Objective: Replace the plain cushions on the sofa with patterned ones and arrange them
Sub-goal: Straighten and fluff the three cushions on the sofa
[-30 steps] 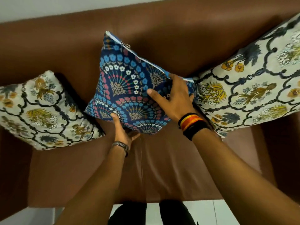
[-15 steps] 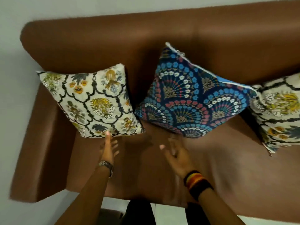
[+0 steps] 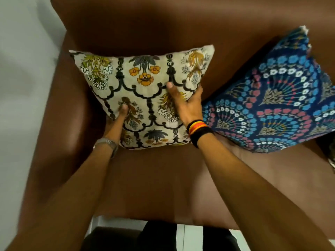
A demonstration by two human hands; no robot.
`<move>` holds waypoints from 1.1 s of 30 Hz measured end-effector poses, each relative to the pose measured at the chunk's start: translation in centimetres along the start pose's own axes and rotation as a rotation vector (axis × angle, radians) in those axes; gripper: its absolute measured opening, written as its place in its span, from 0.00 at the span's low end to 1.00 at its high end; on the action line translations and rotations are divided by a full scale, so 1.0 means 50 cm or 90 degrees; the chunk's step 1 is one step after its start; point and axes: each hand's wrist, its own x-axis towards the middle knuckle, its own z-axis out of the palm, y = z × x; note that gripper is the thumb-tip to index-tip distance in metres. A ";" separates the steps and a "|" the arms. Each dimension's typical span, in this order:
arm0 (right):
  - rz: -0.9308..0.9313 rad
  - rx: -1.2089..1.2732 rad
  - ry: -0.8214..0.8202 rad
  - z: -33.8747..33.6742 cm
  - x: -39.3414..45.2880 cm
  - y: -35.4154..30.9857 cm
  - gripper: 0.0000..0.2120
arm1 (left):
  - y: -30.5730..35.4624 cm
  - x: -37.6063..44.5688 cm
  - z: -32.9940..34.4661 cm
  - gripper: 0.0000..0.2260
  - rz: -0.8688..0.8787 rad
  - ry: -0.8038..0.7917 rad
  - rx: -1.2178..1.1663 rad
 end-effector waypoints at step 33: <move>-0.316 -0.329 0.324 -0.548 -0.065 0.121 0.38 | -0.127 -0.286 0.507 0.36 -0.224 -0.131 -0.203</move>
